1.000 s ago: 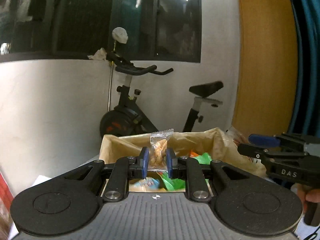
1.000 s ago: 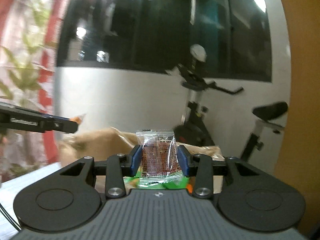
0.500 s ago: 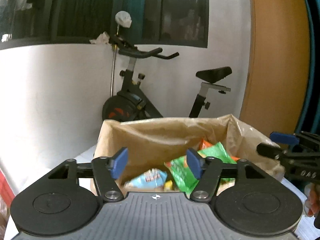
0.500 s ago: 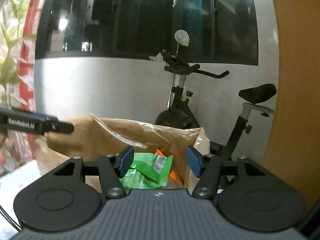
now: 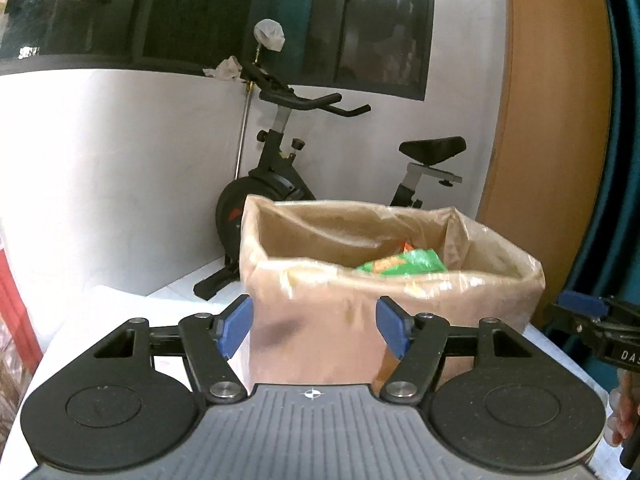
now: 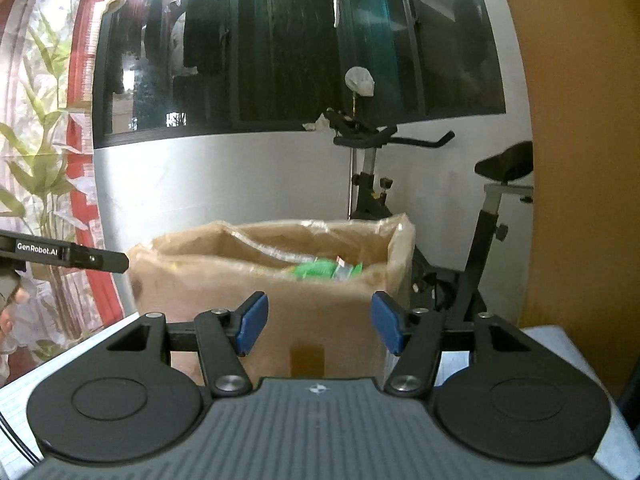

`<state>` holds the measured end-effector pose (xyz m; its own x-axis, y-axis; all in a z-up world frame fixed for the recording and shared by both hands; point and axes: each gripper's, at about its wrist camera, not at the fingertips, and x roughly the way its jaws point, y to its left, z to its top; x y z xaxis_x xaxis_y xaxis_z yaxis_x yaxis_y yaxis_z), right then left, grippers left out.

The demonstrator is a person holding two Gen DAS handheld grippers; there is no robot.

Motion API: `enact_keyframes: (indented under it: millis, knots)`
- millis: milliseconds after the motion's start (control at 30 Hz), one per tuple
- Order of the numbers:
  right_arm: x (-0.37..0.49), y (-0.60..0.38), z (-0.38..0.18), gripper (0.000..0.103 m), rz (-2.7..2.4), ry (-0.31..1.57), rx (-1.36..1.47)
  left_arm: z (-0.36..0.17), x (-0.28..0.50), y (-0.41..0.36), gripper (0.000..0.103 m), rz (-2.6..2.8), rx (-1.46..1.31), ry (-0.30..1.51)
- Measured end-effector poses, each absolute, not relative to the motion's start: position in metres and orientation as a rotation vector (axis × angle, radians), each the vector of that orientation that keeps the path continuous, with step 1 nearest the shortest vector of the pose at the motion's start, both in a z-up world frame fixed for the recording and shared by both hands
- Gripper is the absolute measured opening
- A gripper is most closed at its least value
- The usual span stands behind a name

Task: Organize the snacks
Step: 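Move both open tools back down to the remaining snacks, then grasp the red candy packet with the right tool while the left tool grasps the yellow packet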

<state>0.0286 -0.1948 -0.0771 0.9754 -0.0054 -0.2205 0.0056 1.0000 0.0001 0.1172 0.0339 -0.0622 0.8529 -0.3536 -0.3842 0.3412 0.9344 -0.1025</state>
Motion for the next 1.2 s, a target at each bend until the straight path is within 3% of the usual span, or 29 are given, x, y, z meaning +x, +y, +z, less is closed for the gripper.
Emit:
enact_keyframes:
  millis: [200,433,600,1200]
  knots:
    - [0.01,-0.189,-0.106,0.061,-0.014,0.268,0.0,-0.088,0.109,0.036,0.07,-0.404,-0.075,0.47]
    - [0.017,-0.181,-0.152,0.061,0.028,0.461,-0.009,-0.117,0.11,0.027,0.07,-0.383,-0.047,0.533]
    - [0.035,-0.171,-0.175,0.073,0.078,0.591,-0.012,-0.13,0.108,0.024,0.07,-0.37,-0.033,0.564]
    - [0.059,-0.15,-0.224,0.078,0.157,0.725,-0.146,-0.156,0.098,0.022,0.069,-0.368,-0.025,0.623]
